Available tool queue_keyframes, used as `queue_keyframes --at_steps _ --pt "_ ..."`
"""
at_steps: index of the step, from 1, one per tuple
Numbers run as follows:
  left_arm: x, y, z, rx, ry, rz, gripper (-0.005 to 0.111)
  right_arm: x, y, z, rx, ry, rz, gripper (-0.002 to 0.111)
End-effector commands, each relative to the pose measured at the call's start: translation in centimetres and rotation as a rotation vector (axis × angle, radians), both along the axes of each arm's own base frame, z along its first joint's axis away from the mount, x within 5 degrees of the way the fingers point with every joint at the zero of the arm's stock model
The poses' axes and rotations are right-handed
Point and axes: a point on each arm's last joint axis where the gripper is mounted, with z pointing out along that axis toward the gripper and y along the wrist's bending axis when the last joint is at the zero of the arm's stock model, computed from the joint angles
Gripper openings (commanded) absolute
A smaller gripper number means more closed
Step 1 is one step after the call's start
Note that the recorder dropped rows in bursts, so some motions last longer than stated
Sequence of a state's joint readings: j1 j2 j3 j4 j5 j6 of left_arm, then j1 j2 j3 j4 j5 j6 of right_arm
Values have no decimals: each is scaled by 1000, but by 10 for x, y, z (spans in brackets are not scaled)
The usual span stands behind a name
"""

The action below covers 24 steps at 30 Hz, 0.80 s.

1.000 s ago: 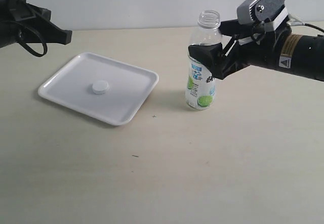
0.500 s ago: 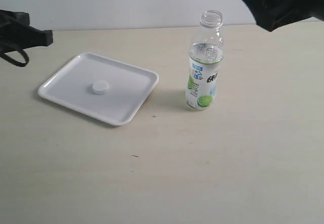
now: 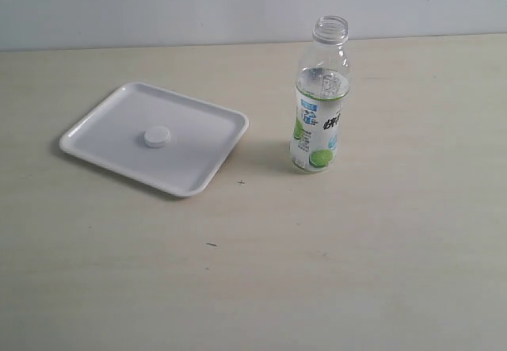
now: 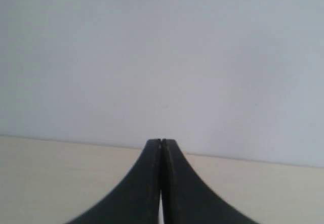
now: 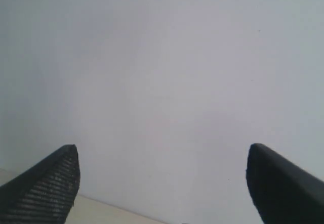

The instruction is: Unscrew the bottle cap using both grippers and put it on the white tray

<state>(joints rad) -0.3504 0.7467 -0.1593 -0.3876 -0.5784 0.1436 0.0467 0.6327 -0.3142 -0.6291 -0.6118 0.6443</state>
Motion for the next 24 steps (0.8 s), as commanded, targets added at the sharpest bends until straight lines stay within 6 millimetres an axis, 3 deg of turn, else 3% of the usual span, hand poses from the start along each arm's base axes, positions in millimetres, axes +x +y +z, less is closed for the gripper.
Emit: queue_keyframes --at_steps 1,4,11,18,24 --pt "-30 10 -17 -93 -121 -12 0 -12 -4 -9 31 42 -27 84" --pt "-39 14 -16 -161 -140 -19 0 -16 -4 -16 24 55 -36 84" --pt "-54 5 -5 -98 -264 -153 0 -19 -1 -34 49 103 14 84" --pt "-51 2 -26 -212 8 -183 0 -19 -2 -39 144 164 29 84" --pt "-52 1 -39 -187 147 -181 0 -19 -2 -39 148 165 29 84"
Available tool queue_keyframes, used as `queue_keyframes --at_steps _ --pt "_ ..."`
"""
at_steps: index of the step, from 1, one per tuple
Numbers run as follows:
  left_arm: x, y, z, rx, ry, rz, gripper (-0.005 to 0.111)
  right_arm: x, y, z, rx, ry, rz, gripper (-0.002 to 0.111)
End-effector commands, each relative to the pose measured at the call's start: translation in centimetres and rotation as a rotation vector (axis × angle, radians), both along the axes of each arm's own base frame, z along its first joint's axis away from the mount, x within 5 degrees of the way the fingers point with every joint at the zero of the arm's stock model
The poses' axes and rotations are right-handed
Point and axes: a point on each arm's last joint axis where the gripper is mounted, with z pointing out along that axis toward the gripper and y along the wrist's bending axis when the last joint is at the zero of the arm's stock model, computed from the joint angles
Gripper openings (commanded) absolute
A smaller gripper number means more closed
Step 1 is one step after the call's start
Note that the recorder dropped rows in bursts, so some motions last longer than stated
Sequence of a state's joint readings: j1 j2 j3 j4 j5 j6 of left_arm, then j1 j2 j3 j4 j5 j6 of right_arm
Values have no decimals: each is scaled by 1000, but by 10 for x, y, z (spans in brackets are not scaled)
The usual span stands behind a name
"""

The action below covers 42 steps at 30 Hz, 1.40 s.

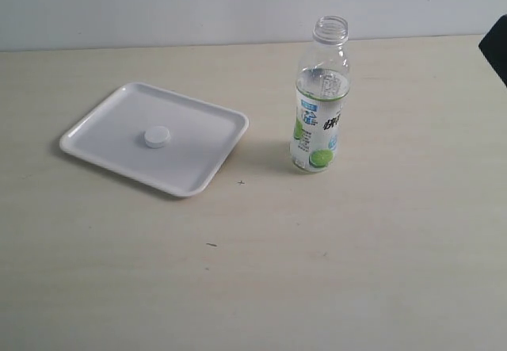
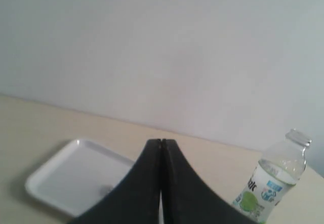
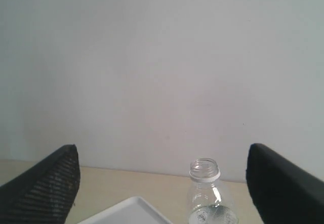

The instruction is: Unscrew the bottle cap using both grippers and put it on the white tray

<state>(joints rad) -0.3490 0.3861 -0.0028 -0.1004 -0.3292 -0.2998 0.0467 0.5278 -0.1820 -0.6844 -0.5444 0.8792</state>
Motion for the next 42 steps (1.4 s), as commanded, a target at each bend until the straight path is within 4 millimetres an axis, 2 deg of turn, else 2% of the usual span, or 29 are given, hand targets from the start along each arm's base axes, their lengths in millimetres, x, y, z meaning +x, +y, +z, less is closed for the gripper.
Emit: queue_keyframes --at_steps 1,20,24,29,34,36,42 --pt "-1 -1 -9 17 96 -9 0 -1 0 -1 3 -1 5 84" --pt "-1 -1 -11 24 116 -11 0 -2 0 -1 -20 -14 0 84" --pt "-1 -1 -11 24 116 -11 0 -14 -4 3 22 -21 -40 84" --pt "-1 -1 -11 24 116 -11 0 -35 -26 -13 153 105 -251 84" --pt "-1 -1 -11 24 116 -11 0 -54 -28 -37 3 -11 -290 84" --pt "-1 -1 -11 24 116 -11 0 -52 -26 -49 -48 -11 -278 84" --pt "-1 -1 -11 24 116 -11 0 -50 -26 -52 -79 2 -280 84"
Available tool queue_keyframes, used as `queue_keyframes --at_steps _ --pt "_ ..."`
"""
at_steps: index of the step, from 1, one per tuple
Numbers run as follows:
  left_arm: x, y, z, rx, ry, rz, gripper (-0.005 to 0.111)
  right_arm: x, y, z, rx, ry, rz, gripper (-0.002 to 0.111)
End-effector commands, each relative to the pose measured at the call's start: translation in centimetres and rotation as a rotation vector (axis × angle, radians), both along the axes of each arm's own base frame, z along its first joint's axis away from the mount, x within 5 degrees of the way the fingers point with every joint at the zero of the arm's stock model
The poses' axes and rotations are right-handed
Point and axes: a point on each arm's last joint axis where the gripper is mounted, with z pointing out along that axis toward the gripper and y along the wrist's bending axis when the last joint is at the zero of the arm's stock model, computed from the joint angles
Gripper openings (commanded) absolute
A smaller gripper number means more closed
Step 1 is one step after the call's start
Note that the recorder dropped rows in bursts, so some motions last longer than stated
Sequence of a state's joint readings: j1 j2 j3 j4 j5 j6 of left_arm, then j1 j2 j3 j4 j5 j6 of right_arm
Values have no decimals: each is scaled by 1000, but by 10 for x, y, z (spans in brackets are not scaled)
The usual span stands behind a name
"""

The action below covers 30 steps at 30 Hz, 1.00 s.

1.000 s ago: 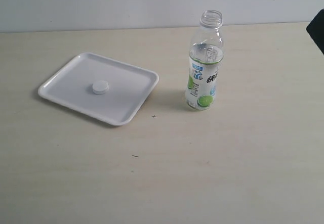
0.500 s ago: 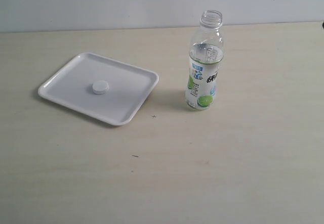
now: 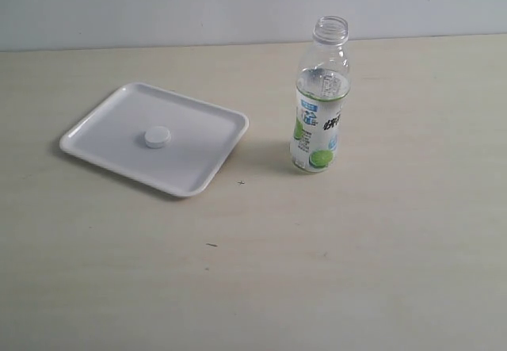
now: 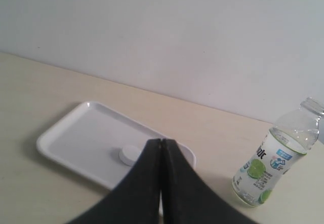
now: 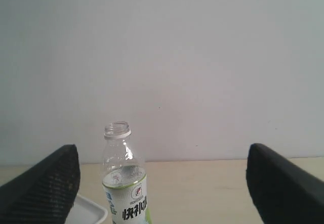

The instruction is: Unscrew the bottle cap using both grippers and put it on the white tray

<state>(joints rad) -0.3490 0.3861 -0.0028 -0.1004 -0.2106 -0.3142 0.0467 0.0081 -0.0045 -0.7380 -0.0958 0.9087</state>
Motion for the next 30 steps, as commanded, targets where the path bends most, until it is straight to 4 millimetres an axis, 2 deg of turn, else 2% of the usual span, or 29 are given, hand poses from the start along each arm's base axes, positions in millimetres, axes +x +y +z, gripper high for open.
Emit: queue_keyframes --at_steps 1,9,14,19,30 --pt "0 0 -1 0 0 0 0 1 1 -1 -30 1 3 84" --pt "0 0 -1 0 0 0 0 0 2 1 -67 -29 13 84" --pt "0 0 -1 0 0 0 0 1 -6 -4 -65 33 -72 84" --pt "0 0 -1 0 0 0 0 1 -6 -12 -102 109 -72 84" --pt "0 0 -1 0 0 0 0 1 -6 -13 -73 121 -68 84"
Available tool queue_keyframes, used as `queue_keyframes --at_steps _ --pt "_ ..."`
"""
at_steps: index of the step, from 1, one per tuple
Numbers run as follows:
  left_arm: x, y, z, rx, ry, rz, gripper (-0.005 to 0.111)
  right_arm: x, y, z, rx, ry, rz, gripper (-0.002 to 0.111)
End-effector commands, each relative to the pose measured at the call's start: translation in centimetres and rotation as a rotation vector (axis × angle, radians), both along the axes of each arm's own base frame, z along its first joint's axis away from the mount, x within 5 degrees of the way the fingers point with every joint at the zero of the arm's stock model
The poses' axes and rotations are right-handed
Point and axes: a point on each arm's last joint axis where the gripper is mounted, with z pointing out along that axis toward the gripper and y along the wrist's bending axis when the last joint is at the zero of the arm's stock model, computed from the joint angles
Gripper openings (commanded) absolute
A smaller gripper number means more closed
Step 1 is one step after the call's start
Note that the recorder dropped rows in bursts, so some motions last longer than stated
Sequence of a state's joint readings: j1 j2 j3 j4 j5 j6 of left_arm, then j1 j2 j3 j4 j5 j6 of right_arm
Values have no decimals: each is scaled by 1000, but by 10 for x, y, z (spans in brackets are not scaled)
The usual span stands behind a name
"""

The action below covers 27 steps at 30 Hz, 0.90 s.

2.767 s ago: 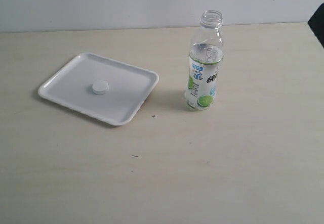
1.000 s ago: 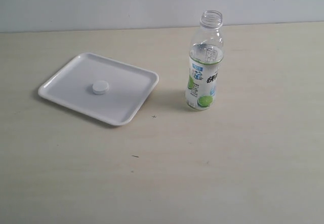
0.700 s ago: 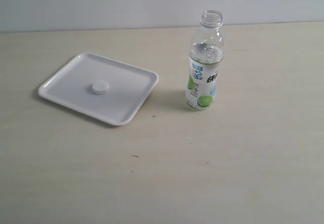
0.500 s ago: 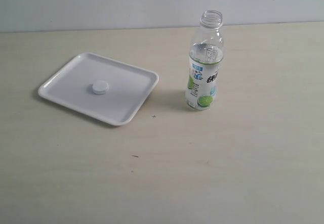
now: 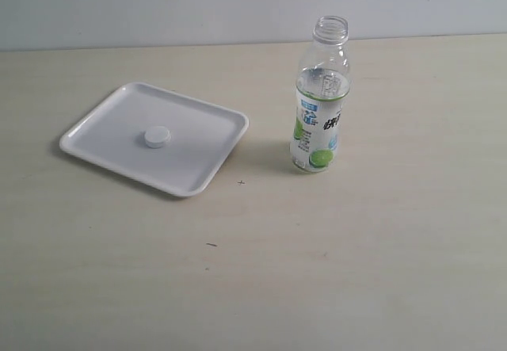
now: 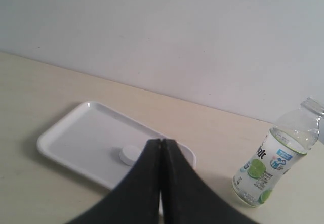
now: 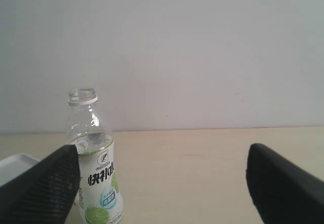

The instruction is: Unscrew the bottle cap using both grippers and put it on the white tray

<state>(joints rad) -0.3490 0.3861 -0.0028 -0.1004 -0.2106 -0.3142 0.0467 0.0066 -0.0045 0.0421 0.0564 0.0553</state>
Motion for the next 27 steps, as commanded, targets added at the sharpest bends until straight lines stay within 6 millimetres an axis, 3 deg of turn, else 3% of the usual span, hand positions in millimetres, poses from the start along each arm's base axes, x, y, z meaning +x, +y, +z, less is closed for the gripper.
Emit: queue_keyframes --at_steps 1,12,19,27 --pt "0 0 -1 0 0 0 0 0 0 -1 2 1 0 84" --pt "0 0 -1 4 -2 -1 0 0 0 -2 2 3 0 84" --pt "-1 0 -2 95 -12 -11 0 0 0 -2 2 3 0 84" --pt "-21 19 -2 181 -70 166 0 0 0 -2 2 3 0 84"
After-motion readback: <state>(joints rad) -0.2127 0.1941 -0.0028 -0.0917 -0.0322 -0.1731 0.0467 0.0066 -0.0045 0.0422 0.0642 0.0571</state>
